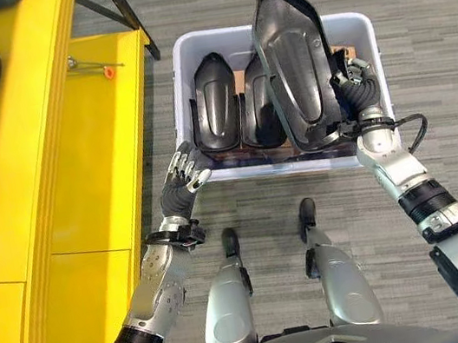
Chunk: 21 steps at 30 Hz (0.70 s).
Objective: Move parts from the plastic box to the shelf.
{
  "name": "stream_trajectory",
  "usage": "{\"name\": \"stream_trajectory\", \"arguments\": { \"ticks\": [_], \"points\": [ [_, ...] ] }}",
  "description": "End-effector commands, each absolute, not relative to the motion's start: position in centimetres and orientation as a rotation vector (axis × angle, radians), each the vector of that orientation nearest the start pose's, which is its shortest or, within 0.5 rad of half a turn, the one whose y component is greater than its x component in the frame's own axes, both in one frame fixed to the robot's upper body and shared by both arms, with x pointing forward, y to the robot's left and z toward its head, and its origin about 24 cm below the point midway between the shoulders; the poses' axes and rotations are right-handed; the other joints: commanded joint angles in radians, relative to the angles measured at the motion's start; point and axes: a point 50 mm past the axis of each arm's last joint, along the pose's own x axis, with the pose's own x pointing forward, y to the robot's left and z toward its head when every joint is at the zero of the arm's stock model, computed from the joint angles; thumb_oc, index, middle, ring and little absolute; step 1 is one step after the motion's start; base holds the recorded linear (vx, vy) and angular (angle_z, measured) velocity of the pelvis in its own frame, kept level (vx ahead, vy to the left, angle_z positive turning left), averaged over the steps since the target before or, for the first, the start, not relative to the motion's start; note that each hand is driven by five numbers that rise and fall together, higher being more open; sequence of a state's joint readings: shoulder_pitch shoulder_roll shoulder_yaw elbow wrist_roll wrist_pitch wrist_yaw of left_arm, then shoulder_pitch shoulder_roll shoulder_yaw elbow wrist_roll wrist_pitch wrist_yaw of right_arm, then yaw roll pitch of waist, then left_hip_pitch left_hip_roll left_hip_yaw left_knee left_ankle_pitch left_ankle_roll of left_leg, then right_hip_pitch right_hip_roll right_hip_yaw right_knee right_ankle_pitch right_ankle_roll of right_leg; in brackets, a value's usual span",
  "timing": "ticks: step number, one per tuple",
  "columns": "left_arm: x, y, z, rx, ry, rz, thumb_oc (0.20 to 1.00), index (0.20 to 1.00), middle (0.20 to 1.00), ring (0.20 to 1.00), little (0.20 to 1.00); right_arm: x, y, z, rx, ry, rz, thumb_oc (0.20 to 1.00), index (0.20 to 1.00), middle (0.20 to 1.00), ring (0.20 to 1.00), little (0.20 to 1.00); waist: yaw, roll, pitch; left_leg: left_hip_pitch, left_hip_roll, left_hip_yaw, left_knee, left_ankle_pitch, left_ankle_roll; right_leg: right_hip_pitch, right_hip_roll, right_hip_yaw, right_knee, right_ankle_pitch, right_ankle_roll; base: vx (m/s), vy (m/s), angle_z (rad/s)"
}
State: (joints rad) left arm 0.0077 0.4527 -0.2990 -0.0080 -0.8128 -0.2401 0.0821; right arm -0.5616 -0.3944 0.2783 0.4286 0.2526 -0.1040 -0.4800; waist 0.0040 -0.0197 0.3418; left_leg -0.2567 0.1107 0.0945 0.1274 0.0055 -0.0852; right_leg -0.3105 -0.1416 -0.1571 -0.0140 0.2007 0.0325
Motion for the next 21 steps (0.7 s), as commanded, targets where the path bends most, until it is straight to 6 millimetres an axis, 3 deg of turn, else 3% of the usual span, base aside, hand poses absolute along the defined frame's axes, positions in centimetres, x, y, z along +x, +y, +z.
{"name": "stream_trajectory", "arguments": {
  "ticks": [1, 9, 21],
  "points": [
    [23.9, 17.5, 6.2, -0.365, -0.097, -0.182, 1.0, 1.0, 1.0, 1.0, 1.0, 34.6, -17.2, 15.0, -0.092, -0.398, -0.209, 0.2, 0.2, 0.2, 0.2, 0.2, 0.014, 0.014, -0.056, 0.062, 0.102, -0.015, -0.068, 0.006, -0.044, 0.006, -0.138, 0.043, 0.141, -0.102, 0.137, 0.05, -0.011, 0.08],
    [23.1, 18.2, 5.3, -0.371, -0.065, -0.14, 1.0, 1.0, 1.0, 1.0, 1.0, 32.3, -15.9, 12.8, 0.01, -0.361, -0.099, 0.2, 0.2, 0.2, 0.2, 0.2, 0.013, -0.003, -0.144, 0.158, 0.12, -0.003, -0.113, 0.008, -0.047, 0.108, -0.147, 0.01, 0.1, -0.11, 0.152, 0.06, -0.003, 0.03],
    [21.3, 21.1, 3.6, -0.324, -0.018, 0.002, 1.0, 1.0, 1.0, 1.0, 1.0, 29.6, -17.1, 8.3, -0.052, -0.211, -0.063, 0.2, 0.2, 0.2, 0.2, 0.2, 0.016, -0.003, -0.246, 0.277, 0.147, -0.007, -0.15, 0.004, -0.049, 0.223, -0.131, -0.024, 0.119, -0.168, 0.153, 0.05, -0.017, 0.05]
  ]
}}
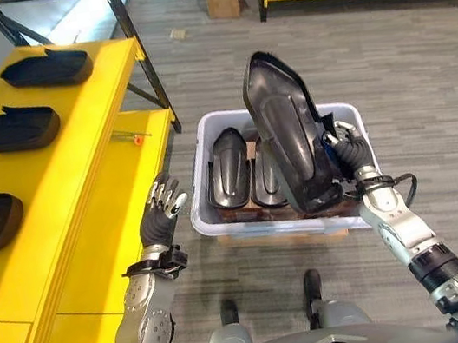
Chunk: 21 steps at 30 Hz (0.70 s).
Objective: Move parts from the plastic box to the shelf.
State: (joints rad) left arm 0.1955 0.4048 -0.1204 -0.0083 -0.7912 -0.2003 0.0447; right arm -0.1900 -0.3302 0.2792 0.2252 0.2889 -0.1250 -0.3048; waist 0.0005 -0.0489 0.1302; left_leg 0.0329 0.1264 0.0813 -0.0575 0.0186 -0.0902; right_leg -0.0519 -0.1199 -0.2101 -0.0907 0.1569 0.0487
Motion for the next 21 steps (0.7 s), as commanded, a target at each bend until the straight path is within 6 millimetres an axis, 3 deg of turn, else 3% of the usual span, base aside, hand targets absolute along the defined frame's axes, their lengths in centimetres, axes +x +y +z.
{"name": "stream_trajectory", "arguments": {
  "ticks": [1, 8, 12, 15, 17, 19, 21],
  "points": [
    [21.3, 21.1, 3.6, -0.324, -0.017, 0.002, 1.0, 1.0, 1.0, 1.0, 1.0, 29.6, -17.1, 8.3, -0.052, -0.21, -0.063, 0.2, 0.2, 0.2, 0.2, 0.2, 0.019, 0.027, -0.034, -0.011, 0.131, 0.007, 0.034, -0.009, -0.044, -0.034, -0.152, 0.028, 0.197, -0.125, 0.137, 0.02, -0.035, 0.07],
    [20.8, 22.3, 3.5, -0.347, -0.033, 0.096, 1.0, 1.0, 1.0, 1.0, 1.0, 29.3, -17.4, 8.2, -0.081, -0.201, -0.033, 0.2, 0.2, 0.2, 0.2, 0.2, 0.033, 0.038, -0.041, 0.025, 0.173, -0.036, 0.039, 0.015, -0.055, -0.005, -0.12, -0.011, 0.341, -0.235, 0.109, 0.0, -0.084, 0.17],
    [20.5, 22.6, 3.4, -0.397, -0.044, 0.152, 1.0, 1.0, 1.0, 1.0, 1.0, 29.9, -16.8, 9.0, -0.079, -0.233, -0.016, 0.2, 0.2, 0.2, 0.2, 0.2, 0.079, 0.047, -0.026, -0.027, 0.219, -0.097, 0.055, 0.109, -0.082, 0.007, -0.07, -0.07, 0.382, -0.298, 0.065, -0.1, -0.192, 0.3],
    [20.7, 22.6, 2.9, -0.404, -0.026, 0.17, 1.0, 1.0, 1.0, 1.0, 1.0, 29.8, -17.8, 9.7, -0.098, -0.26, -0.044, 0.2, 0.2, 0.2, 0.2, 0.2, 0.102, 0.05, 0.01, -0.128, 0.196, -0.165, 0.121, 0.171, -0.089, 0.022, -0.068, -0.134, 0.397, -0.319, 0.034, -0.15, -0.117, 0.58],
    [21.1, 22.5, 2.8, -0.39, -0.018, 0.172, 1.0, 1.0, 1.0, 1.0, 1.0, 29.5, -18.9, 9.9, -0.118, -0.266, -0.075, 0.2, 0.2, 0.2, 0.2, 0.2, 0.088, 0.039, 0.024, -0.181, 0.196, -0.107, 0.196, 0.163, -0.064, 0.028, -0.086, -0.183, 0.421, -0.329, 0.015, -0.14, -0.06, 1.09],
    [21.2, 22.5, 2.7, -0.38, -0.013, 0.172, 1.0, 1.0, 1.0, 1.0, 1.0, 28.9, -19.6, 9.4, -0.121, -0.25, -0.095, 0.2, 0.2, 0.2, 0.2, 0.2, 0.06, 0.029, 0.03, -0.169, 0.249, 0.019, 0.261, 0.127, -0.049, 0.034, -0.105, -0.209, 0.45, -0.352, 0.01, -0.04, -0.016, 1.29],
    [21.2, 22.5, 2.8, -0.379, -0.017, 0.162, 1.0, 1.0, 1.0, 1.0, 1.0, 28.2, -20.2, 8.9, -0.122, -0.233, -0.117, 0.2, 0.2, 0.2, 0.2, 0.2, 0.049, 0.026, 0.036, -0.156, 0.273, 0.07, 0.306, 0.092, -0.045, 0.038, -0.119, -0.223, 0.46, -0.35, 0.011, -0.03, 0.035, 0.71]
  ]
}}
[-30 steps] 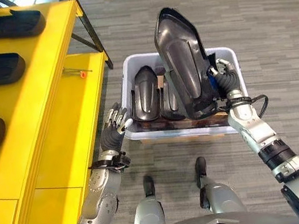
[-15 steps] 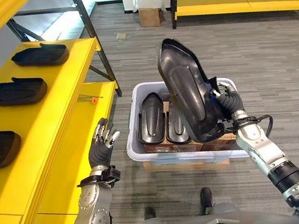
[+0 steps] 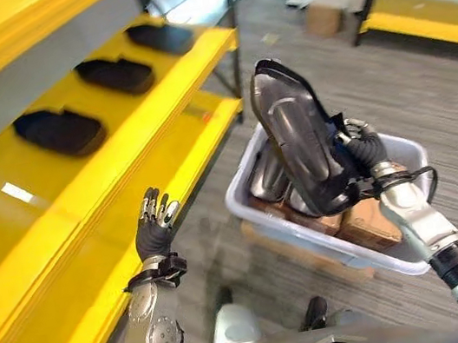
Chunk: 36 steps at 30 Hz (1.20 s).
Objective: Move parts from the plastic box to the shelf.
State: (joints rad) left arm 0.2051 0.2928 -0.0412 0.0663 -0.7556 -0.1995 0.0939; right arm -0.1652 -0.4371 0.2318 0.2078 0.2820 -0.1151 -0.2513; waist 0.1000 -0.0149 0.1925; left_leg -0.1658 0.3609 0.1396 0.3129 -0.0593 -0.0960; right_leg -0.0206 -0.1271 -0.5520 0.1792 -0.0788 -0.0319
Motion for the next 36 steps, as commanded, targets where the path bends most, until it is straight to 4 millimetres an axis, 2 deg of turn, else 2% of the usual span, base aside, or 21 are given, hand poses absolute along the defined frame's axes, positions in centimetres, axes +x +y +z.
{"name": "stream_trajectory", "arguments": {
  "ticks": [1, 5, 6, 7, 8, 10, 14, 20, 21, 22, 23, 24, 26, 27, 28, 29, 30, 31, 32, 34, 36],
  "points": [
    [21.2, 22.6, 2.9, -0.389, -0.023, 0.17, 1.0, 1.0, 1.0, 1.0, 1.0, 28.0, -20.4, 8.8, -0.114, -0.229, -0.128, 0.2, 0.2, 0.2, 0.2, 0.2, -0.053, -0.006, -0.029, 0.051, 0.044, 0.021, -0.056, 0.146, -0.04, 0.01, -0.119, 0.112, 0.197, -0.115, 0.095, -0.01, 0.118, 0.44],
    [21.8, 22.9, 3.6, -0.394, -0.056, 0.177, 1.0, 1.0, 1.0, 1.0, 1.0, 27.0, -21.5, 8.3, -0.092, -0.218, -0.188, 0.2, 0.2, 0.2, 0.2, 0.2, -0.062, 0.002, -0.037, 0.053, 0.014, 0.033, -0.085, 0.091, -0.032, 0.043, -0.175, 0.074, 0.208, -0.102, 0.121, 0.04, 0.149, 0.52],
    [21.9, 23.0, 3.7, -0.387, -0.065, 0.179, 1.0, 1.0, 1.0, 1.0, 1.0, 27.0, -21.7, 8.1, -0.091, -0.211, -0.198, 0.2, 0.2, 0.2, 0.2, 0.2, -0.061, 0.002, -0.039, 0.048, 0.0, 0.026, -0.07, 0.078, -0.032, 0.052, -0.189, 0.064, 0.201, -0.095, 0.125, 0.11, 0.264, 0.48],
    [22.0, 23.5, 4.5, -0.361, -0.099, 0.187, 1.0, 1.0, 1.0, 1.0, 1.0, 26.8, -21.9, 7.8, -0.082, -0.196, -0.21, 0.2, 0.2, 0.2, 0.2, 0.2, -0.049, -0.006, -0.032, 0.026, -0.025, 0.022, -0.019, 0.059, -0.036, 0.075, -0.225, 0.051, 0.189, -0.074, 0.134, 0.08, 0.188, 0.55],
    [22.0, 23.5, 4.5, -0.36, -0.099, 0.187, 1.0, 1.0, 1.0, 1.0, 1.0, 26.9, -21.8, 7.7, -0.081, -0.196, -0.21, 0.2, 0.2, 0.2, 0.2, 0.2, -0.051, -0.007, -0.031, 0.024, -0.027, 0.021, -0.015, 0.056, -0.035, 0.077, -0.227, 0.049, 0.188, -0.074, 0.135, 0.07, 0.25, 0.42],
    [21.8, 24.5, 5.0, -0.292, -0.124, 0.208, 1.0, 1.0, 1.0, 1.0, 1.0, 26.6, -22.1, 7.3, -0.06, -0.18, -0.227, 0.2, 0.2, 0.2, 0.2, 0.2, -0.035, -0.018, -0.039, 0.013, -0.06, 0.021, -0.016, 0.028, -0.03, 0.092, -0.259, 0.045, 0.162, -0.03, 0.161, 0.04, 0.216, 0.4],
    [21.5, 25.0, 4.7, -0.285, -0.112, 0.234, 1.0, 1.0, 1.0, 1.0, 1.0, 26.8, -21.6, 7.2, -0.046, -0.176, -0.218, 0.2, 0.2, 0.2, 0.2, 0.2, -0.014, -0.036, -0.048, -0.005, -0.093, 0.008, -0.015, 0.014, -0.017, 0.101, -0.274, 0.038, 0.126, 0.015, 0.178, 0.03, 0.141, 0.32],
    [20.7, 25.7, 5.0, -0.268, -0.127, 0.269, 1.0, 1.0, 1.0, 1.0, 1.0, 28.3, -19.3, 7.8, -0.009, -0.197, -0.135, 0.2, 0.2, 0.2, 0.2, 0.2, 0.066, -0.084, -0.043, -0.054, -0.177, -0.015, 0.0, -0.039, 0.034, 0.091, -0.311, 0.03, 0.066, 0.126, 0.227, 0.03, 0.161, 0.12],
    [20.9, 25.7, 5.3, -0.264, -0.14, 0.264, 1.0, 1.0, 1.0, 1.0, 1.0, 28.6, -18.9, 8.2, -0.001, -0.213, -0.129, 0.2, 0.2, 0.2, 0.2, 0.2, 0.087, -0.095, -0.035, -0.076, -0.203, -0.025, 0.025, -0.056, 0.045, 0.103, -0.325, 0.018, 0.053, 0.164, 0.238, 0.04, 0.136, 0.08],
    [20.9, 25.7, 5.4, -0.263, -0.14, 0.264, 1.0, 1.0, 1.0, 1.0, 1.0, 28.6, -18.9, 8.2, 0.0, -0.214, -0.129, 0.2, 0.2, 0.2, 0.2, 0.2, 0.086, -0.096, -0.034, -0.077, -0.204, -0.026, 0.028, -0.057, 0.046, 0.104, -0.326, 0.016, 0.051, 0.166, 0.239, 0.07, 0.162, 0.07],
    [21.2, 25.7, 5.6, -0.253, -0.151, 0.261, 1.0, 1.0, 1.0, 1.0, 1.0, 28.7, -18.8, 8.4, 0.006, -0.224, -0.138, 0.2, 0.2, 0.2, 0.2, 0.2, 0.1, -0.101, -0.036, -0.09, -0.218, -0.028, 0.043, -0.069, 0.05, 0.117, -0.341, 0.001, 0.041, 0.198, 0.253, 0.11, 0.233, 0.29],
    [21.4, 25.6, 5.6, -0.237, -0.149, 0.261, 1.0, 1.0, 1.0, 1.0, 1.0, 28.7, -18.8, 8.6, -0.011, -0.235, -0.146, 0.2, 0.2, 0.2, 0.2, 0.2, 0.101, -0.101, -0.043, -0.081, -0.252, -0.03, 0.039, -0.095, 0.077, 0.113, -0.362, -0.002, 0.074, 0.24, 0.261, 0.16, 0.332, 0.36],
    [21.6, 25.6, 6.0, -0.22, -0.162, 0.257, 1.0, 1.0, 1.0, 1.0, 1.0, 28.7, -18.6, 8.6, -0.015, -0.235, -0.148, 0.2, 0.2, 0.2, 0.2, 0.2, 0.097, -0.092, -0.041, -0.054, -0.287, -0.017, 0.027, -0.115, 0.116, 0.077, -0.406, 0.02, 0.165, 0.33, 0.265, 0.15, 0.38, 0.39],
    [21.7, 25.6, 6.2, -0.202, -0.169, 0.244, 1.0, 1.0, 1.0, 1.0, 1.0, 28.8, -18.5, 8.6, -0.01, -0.236, -0.147, 0.2, 0.2, 0.2, 0.2, 0.2, 0.089, -0.074, -0.033, -0.042, -0.297, -0.021, 0.016, -0.114, 0.129, 0.05, -0.405, 0.044, 0.228, 0.336, 0.259, 0.13, 0.356, 0.3],
    [21.7, 25.6, 6.2, -0.194, -0.167, 0.242, 1.0, 1.0, 1.0, 1.0, 1.0, 28.7, -18.4, 8.4, -0.007, -0.229, -0.146, 0.2, 0.2, 0.2, 0.2, 0.2, 0.082, -0.065, -0.031, -0.026, -0.305, -0.024, 0.001, -0.115, 0.137, 0.023, -0.395, 0.076, 0.262, 0.311, 0.253, 0.08, 0.308, 0.2],
    [22.0, 25.4, 6.3, -0.188, -0.168, 0.229, 1.0, 1.0, 1.0, 1.0, 1.0, 28.6, -18.3, 8.3, -0.005, -0.225, -0.142, 0.2, 0.2, 0.2, 0.2, 0.2, 0.065, -0.058, -0.026, -0.011, -0.318, -0.024, -0.038, -0.083, 0.148, -0.033, -0.354, 0.131, 0.272, 0.288, 0.216, 0.03, 0.163, 0.19],
    [22.0, 25.4, 6.3, -0.188, -0.168, 0.229, 1.0, 1.0, 1.0, 1.0, 1.0, 28.6, -18.3, 8.3, -0.005, -0.225, -0.142, 0.2, 0.2, 0.2, 0.2, 0.2, 0.066, -0.058, -0.027, -0.011, -0.318, -0.023, -0.039, -0.083, 0.148, -0.034, -0.354, 0.132, 0.273, 0.288, 0.216, 0.1, 0.146, 0.18],
    [22.7, 25.0, 6.4, -0.181, -0.171, 0.21, 1.0, 1.0, 1.0, 1.0, 1.0, 28.6, -18.3, 8.2, 0.002, -0.218, -0.126, 0.2, 0.2, 0.2, 0.2, 0.2, 0.029, -0.042, -0.018, 0.03, -0.33, -0.055, -0.092, -0.069, 0.143, -0.115, -0.268, 0.231, 0.231, 0.22, 0.195, 0.16, 0.068, 0.21],
    [23.0, 24.7, 6.4, -0.181, -0.171, 0.201, 1.0, 1.0, 1.0, 1.0, 1.0, 28.5, -18.3, 8.1, 0.007, -0.215, -0.122, 0.2, 0.2, 0.2, 0.2, 0.2, 0.009, -0.036, -0.015, 0.044, -0.336, -0.073, -0.11, -0.064, 0.138, -0.137, -0.237, 0.268, 0.192, 0.194, 0.184, 0.21, 0.053, 0.13],
    [23.5, 23.9, 6.2, -0.183, -0.166, 0.172, 1.0, 1.0, 1.0, 1.0, 1.0, 28.1, -18.8, 8.0, -0.006, -0.211, -0.115, 0.2, 0.2, 0.2, 0.2, 0.2, -0.053, -0.045, 0.004, 0.081, -0.361, -0.13, -0.13, -0.066, 0.124, -0.191, -0.14, 0.402, 0.102, 0.164, 0.184, 0.18, -0.067, 0.48],
    [23.7, 23.2, 6.0, -0.2, -0.161, 0.146, 1.0, 1.0, 1.0, 1.0, 1.0, 27.9, -19.1, 7.9, 0.003, -0.208, -0.116, 0.2, 0.2, 0.2, 0.2, 0.2, -0.07, -0.054, -0.003, 0.085, -0.371, -0.154, -0.131, -0.071, 0.112, -0.174, -0.125, 0.398, 0.05, 0.157, 0.185, 0.12, -0.096, 0.96]
  ]
}}
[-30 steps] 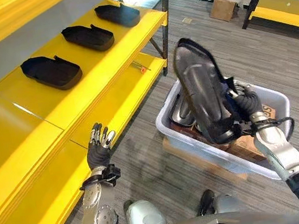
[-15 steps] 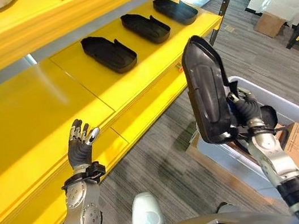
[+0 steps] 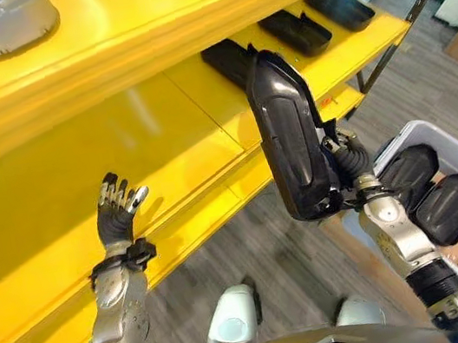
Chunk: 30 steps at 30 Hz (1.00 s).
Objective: Move parts from the plastic box to the shelf.
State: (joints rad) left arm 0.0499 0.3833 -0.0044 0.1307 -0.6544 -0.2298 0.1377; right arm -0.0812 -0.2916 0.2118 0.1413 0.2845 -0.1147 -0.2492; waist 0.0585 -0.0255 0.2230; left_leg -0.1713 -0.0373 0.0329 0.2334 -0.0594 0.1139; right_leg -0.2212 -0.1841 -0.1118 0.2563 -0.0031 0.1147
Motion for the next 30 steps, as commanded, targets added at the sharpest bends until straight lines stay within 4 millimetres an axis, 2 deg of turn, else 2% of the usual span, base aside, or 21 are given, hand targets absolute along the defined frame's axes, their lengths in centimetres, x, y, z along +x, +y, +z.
{"name": "stream_trajectory", "arguments": {
  "ticks": [1, 2, 5, 8, 9, 11, 14, 15, 17, 18, 19, 20, 21, 22, 23, 24, 25, 26, 28, 29, 30],
  "points": [
    [23.7, 23.2, 6.0, -0.2, -0.16, 0.146, 1.0, 1.0, 1.0, 1.0, 1.0, 27.9, -19.1, 7.9, 0.002, -0.207, -0.116, 0.2, 0.2, 0.2, 0.2, 0.2, -0.031, -0.042, -0.033, 0.091, 0.028, -0.05, -0.051, -0.071, -0.098, 0.03, -0.067, -0.046, -0.029, 0.081, 0.038, 0.12, -0.103, 1.14],
    [23.5, 23.0, 5.7, -0.205, -0.153, 0.137, 1.0, 1.0, 1.0, 1.0, 1.0, 27.7, -19.4, 7.8, 0.006, -0.208, -0.118, 0.2, 0.2, 0.2, 0.2, 0.2, -0.042, -0.044, -0.036, 0.101, 0.027, -0.069, -0.053, -0.078, -0.104, 0.032, -0.033, -0.021, -0.033, 0.065, 0.036, 0.1, -0.102, 1.19],
    [23.0, 22.9, 5.0, -0.227, -0.126, 0.146, 1.0, 1.0, 1.0, 1.0, 1.0, 27.5, -19.7, 7.4, 0.0, -0.191, -0.112, 0.2, 0.2, 0.2, 0.2, 0.2, -0.039, -0.056, -0.062, 0.105, 0.033, -0.098, -0.06, -0.069, -0.125, 0.084, -0.023, -0.033, -0.082, 0.041, 0.028, 0.15, -0.219, 0.45],
    [21.9, 23.2, 4.0, -0.249, -0.083, 0.158, 1.0, 1.0, 1.0, 1.0, 1.0, 27.0, -20.1, 7.7, -0.011, -0.206, -0.101, 0.2, 0.2, 0.2, 0.2, 0.2, -0.034, -0.053, -0.093, 0.143, 0.084, -0.127, -0.094, -0.057, -0.154, 0.126, -0.007, -0.078, -0.092, 0.011, 0.012, 0.2, -0.318, 0.43],
    [21.5, 23.0, 3.5, -0.263, -0.056, 0.151, 1.0, 1.0, 1.0, 1.0, 1.0, 26.9, -20.6, 7.2, -0.026, -0.184, -0.116, 0.2, 0.2, 0.2, 0.2, 0.2, -0.032, -0.049, -0.109, 0.16, 0.119, -0.146, -0.121, -0.041, -0.172, 0.15, 0.009, -0.103, -0.093, -0.012, -0.001, 0.19, -0.413, 0.41],
    [21.4, 22.6, 3.4, -0.284, -0.05, 0.143, 1.0, 1.0, 1.0, 1.0, 1.0, 27.1, -20.4, 7.5, -0.032, -0.199, -0.103, 0.2, 0.2, 0.2, 0.2, 0.2, -0.029, -0.038, -0.113, 0.162, 0.16, -0.17, -0.145, -0.013, -0.192, 0.156, 0.031, -0.124, -0.081, -0.048, -0.022, 0.11, -0.366, 0.41],
    [21.6, 22.3, 3.4, -0.301, -0.053, 0.138, 1.0, 1.0, 1.0, 1.0, 1.0, 27.2, -20.5, 7.7, -0.038, -0.205, -0.109, 0.2, 0.2, 0.2, 0.2, 0.2, -0.026, -0.033, -0.104, 0.133, 0.161, -0.179, -0.126, 0.002, -0.203, 0.154, 0.028, -0.143, -0.072, -0.061, -0.031, -0.02, -0.122, 0.28],
    [22.0, 21.7, 3.3, -0.323, -0.047, 0.124, 1.0, 1.0, 1.0, 1.0, 1.0, 27.3, -20.8, 8.2, -0.059, -0.222, -0.114, 0.2, 0.2, 0.2, 0.2, 0.2, -0.035, -0.033, -0.091, 0.09, 0.177, -0.124, -0.111, 0.027, -0.209, 0.158, 0.014, -0.182, -0.061, -0.075, -0.04, -0.05, -0.071, 0.34],
    [22.2, 21.5, 3.2, -0.322, -0.041, 0.117, 1.0, 1.0, 1.0, 1.0, 1.0, 27.3, -20.8, 8.4, -0.074, -0.23, -0.11, 0.2, 0.2, 0.2, 0.2, 0.2, -0.043, -0.032, -0.084, 0.075, 0.196, -0.07, -0.098, 0.041, -0.212, 0.158, 0.003, -0.204, -0.052, -0.08, -0.047, -0.03, -0.064, 0.83],
    [22.2, 21.5, 3.2, -0.322, -0.041, 0.116, 1.0, 1.0, 1.0, 1.0, 1.0, 27.3, -20.8, 8.5, -0.074, -0.231, -0.11, 0.2, 0.2, 0.2, 0.2, 0.2, -0.045, -0.033, -0.087, 0.071, 0.195, -0.071, -0.101, 0.045, -0.212, 0.155, 0.002, -0.206, -0.055, -0.076, -0.047, -0.01, -0.003, 1.06],
    [22.3, 21.5, 3.2, -0.324, -0.039, 0.114, 1.0, 1.0, 1.0, 1.0, 1.0, 27.4, -20.9, 8.6, -0.084, -0.236, -0.109, 0.2, 0.2, 0.2, 0.2, 0.2, -0.049, -0.03, -0.084, 0.078, 0.235, -0.037, -0.111, 0.071, -0.218, 0.154, -0.005, -0.212, -0.042, -0.084, -0.05, 0.0, 0.064, 0.62],
    [22.3, 21.4, 3.2, -0.326, -0.039, 0.109, 1.0, 1.0, 1.0, 1.0, 1.0, 27.5, -20.8, 8.5, -0.093, -0.227, -0.111, 0.2, 0.2, 0.2, 0.2, 0.2, -0.05, -0.024, -0.087, 0.085, 0.268, -0.036, -0.126, 0.104, -0.226, 0.15, -0.01, -0.212, -0.028, -0.09, -0.048, 0.02, 0.147, 0.42],
    [22.2, 21.3, 3.3, -0.327, -0.04, 0.105, 1.0, 1.0, 1.0, 1.0, 1.0, 27.6, -20.7, 8.3, -0.09, -0.218, -0.114, 0.2, 0.2, 0.2, 0.2, 0.2, -0.047, -0.009, -0.092, 0.102, 0.329, -0.057, -0.179, 0.177, -0.243, 0.143, -0.02, -0.214, 0.004, -0.105, -0.043, 0.03, 0.205, 0.31],
    [22.2, 21.3, 3.3, -0.328, -0.039, 0.104, 1.0, 1.0, 1.0, 1.0, 1.0, 27.7, -20.8, 8.1, -0.089, -0.208, -0.123, 0.2, 0.2, 0.2, 0.2, 0.2, -0.043, 0.0, -0.099, 0.096, 0.363, -0.064, -0.208, 0.221, -0.252, 0.138, -0.038, -0.221, 0.028, -0.115, -0.034, 0.05, 0.274, 0.39],
    [22.1, 21.2, 3.2, -0.338, -0.03, 0.106, 1.0, 1.0, 1.0, 1.0, 1.0, 27.6, -20.8, 7.9, -0.084, -0.201, -0.131, 0.2, 0.2, 0.2, 0.2, 0.2, -0.045, 0.013, -0.106, 0.085, 0.385, -0.04, -0.244, 0.26, -0.261, 0.142, -0.062, -0.236, 0.053, -0.12, -0.027, 0.04, 0.188, 0.29],
    [22.1, 21.2, 3.1, -0.338, -0.03, 0.106, 1.0, 1.0, 1.0, 1.0, 1.0, 27.6, -20.8, 7.9, -0.085, -0.201, -0.131, 0.2, 0.2, 0.2, 0.2, 0.2, -0.045, 0.013, -0.106, 0.087, 0.384, -0.04, -0.246, 0.262, -0.261, 0.141, -0.063, -0.236, 0.054, -0.121, -0.027, 0.08, 0.217, 0.43],
    [21.8, 21.4, 2.8, -0.336, -0.015, 0.106, 1.0, 1.0, 1.0, 1.0, 1.0, 27.5, -20.5, 7.5, -0.077, -0.184, -0.119, 0.2, 0.2, 0.2, 0.2, 0.2, -0.04, 0.032, -0.119, 0.11, 0.376, -0.051, -0.285, 0.23, -0.265, 0.147, -0.067, -0.234, 0.065, -0.124, -0.022, 0.08, 0.17, 0.42],
    [21.8, 21.4, 3.0, -0.332, -0.019, 0.101, 1.0, 1.0, 1.0, 1.0, 1.0, 27.5, -20.4, 7.4, -0.079, -0.18, -0.114, 0.2, 0.2, 0.2, 0.2, 0.2, -0.035, 0.038, -0.124, 0.117, 0.366, -0.054, -0.285, 0.215, -0.265, 0.152, -0.074, -0.233, 0.064, -0.117, -0.021, 0.11, 0.238, 0.26],
    [21.8, 21.7, 3.3, -0.312, -0.034, 0.092, 1.0, 1.0, 1.0, 1.0, 1.0, 27.4, -20.2, 7.1, -0.064, -0.169, -0.11, 0.2, 0.2, 0.2, 0.2, 0.2, -0.022, 0.036, -0.128, 0.118, 0.34, -0.057, -0.253, 0.177, -0.257, 0.181, -0.1, -0.243, 0.049, -0.099, -0.011, 0.06, 0.176, -0.06],
    [21.8, 21.7, 3.3, -0.312, -0.033, 0.092, 1.0, 1.0, 1.0, 1.0, 1.0, 27.4, -20.2, 7.1, -0.063, -0.168, -0.11, 0.2, 0.2, 0.2, 0.2, 0.2, -0.023, 0.035, -0.127, 0.118, 0.338, -0.058, -0.25, 0.175, -0.256, 0.184, -0.101, -0.244, 0.047, -0.098, -0.009, 0.08, 0.208, 0.16],
    [21.7, 21.9, 3.4, -0.294, -0.035, 0.088, 1.0, 1.0, 1.0, 1.0, 1.0, 27.4, -20.1, 6.7, -0.062, -0.147, -0.108, 0.2, 0.2, 0.2, 0.2, 0.2, -0.015, 0.024, -0.129, 0.118, 0.311, -0.062, -0.216, 0.126, -0.243, 0.212, -0.128, -0.245, 0.027, -0.08, 0.005, 0.07, 0.198, 0.33]
  ]
}}
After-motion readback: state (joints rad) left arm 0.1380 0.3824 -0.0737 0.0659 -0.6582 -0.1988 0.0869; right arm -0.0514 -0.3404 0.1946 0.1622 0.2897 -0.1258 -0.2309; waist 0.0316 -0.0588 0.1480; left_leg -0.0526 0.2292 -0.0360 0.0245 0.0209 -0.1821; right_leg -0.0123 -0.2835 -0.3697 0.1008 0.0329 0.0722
